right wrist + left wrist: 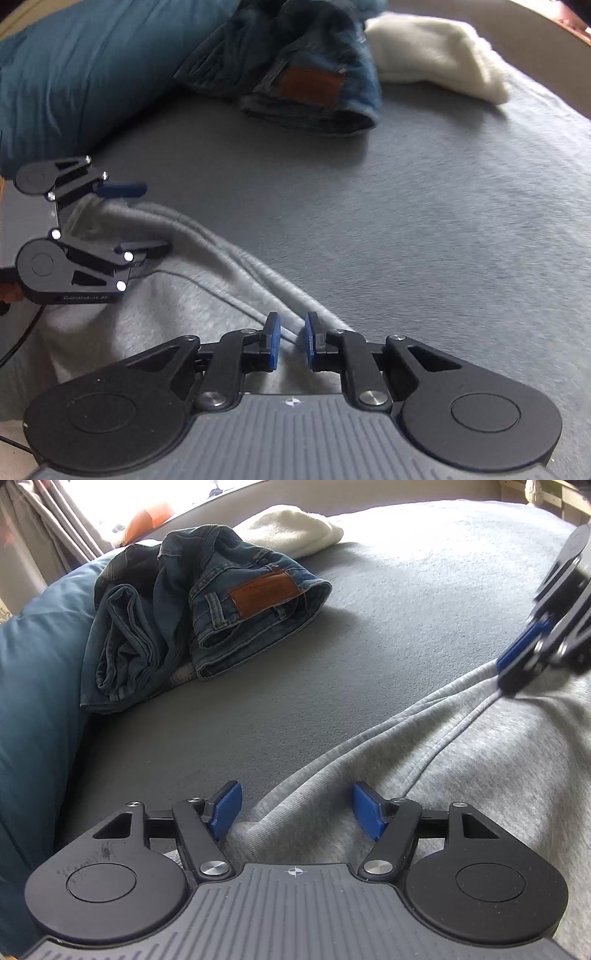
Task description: Fold clothes
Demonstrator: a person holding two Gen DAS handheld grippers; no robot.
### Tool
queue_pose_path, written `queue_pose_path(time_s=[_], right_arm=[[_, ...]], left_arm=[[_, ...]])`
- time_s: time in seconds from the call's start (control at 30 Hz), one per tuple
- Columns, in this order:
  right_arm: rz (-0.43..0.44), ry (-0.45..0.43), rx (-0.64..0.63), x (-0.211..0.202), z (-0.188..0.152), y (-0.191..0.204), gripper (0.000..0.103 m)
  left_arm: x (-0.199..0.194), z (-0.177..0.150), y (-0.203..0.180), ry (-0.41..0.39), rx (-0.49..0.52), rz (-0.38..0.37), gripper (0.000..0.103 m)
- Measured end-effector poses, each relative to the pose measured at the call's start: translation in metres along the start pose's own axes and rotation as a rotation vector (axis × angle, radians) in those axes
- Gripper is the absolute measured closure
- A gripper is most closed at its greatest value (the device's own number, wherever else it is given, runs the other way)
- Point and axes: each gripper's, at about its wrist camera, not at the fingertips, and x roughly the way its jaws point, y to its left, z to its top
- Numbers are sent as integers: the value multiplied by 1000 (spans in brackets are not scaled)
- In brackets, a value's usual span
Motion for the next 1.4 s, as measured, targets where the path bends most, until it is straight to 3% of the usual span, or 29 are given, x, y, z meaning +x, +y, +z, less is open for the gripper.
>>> queue_pose_path(time_s=[0.23, 0.3, 0.37, 0.43, 0.47, 0.5, 0.63, 0.87, 1.0, 1.13, 1.4], right_arm=[[-7, 32, -95, 13, 12, 14, 74], [-1, 48, -121, 17, 13, 16, 67], [-15, 56, -157, 20, 12, 21, 66], [-33, 57, -195, 21, 11, 28, 72], [-48, 54, -216, 20, 11, 32, 89], [-75, 42, -242, 17, 10, 37, 95], [-137, -6, -253, 9, 10, 43, 97], [-216, -9, -208, 25, 6, 44, 93], [-231, -59, -50, -6, 10, 37, 88], [-241, -95, 241, -61, 3, 10, 88], [-413, -57, 585, -180, -56, -10, 88]], left_arm=[[-1, -5, 3, -24, 13, -2, 35], [-1, -6, 3, -31, 14, -3, 35], [-1, -7, 3, -36, 14, -2, 35], [-1, -8, 2, -41, 15, 3, 35], [-1, -8, 2, -44, 17, 6, 35], [-2, -8, 1, -47, 21, 10, 35], [-1, -8, 0, -58, 33, 20, 34], [3, -5, 2, -39, -13, 28, 29], [-4, 3, 11, 3, -99, 26, 29], [-15, 8, 21, 19, -178, 28, 29], [-30, 20, 43, 85, -230, -10, 29]])
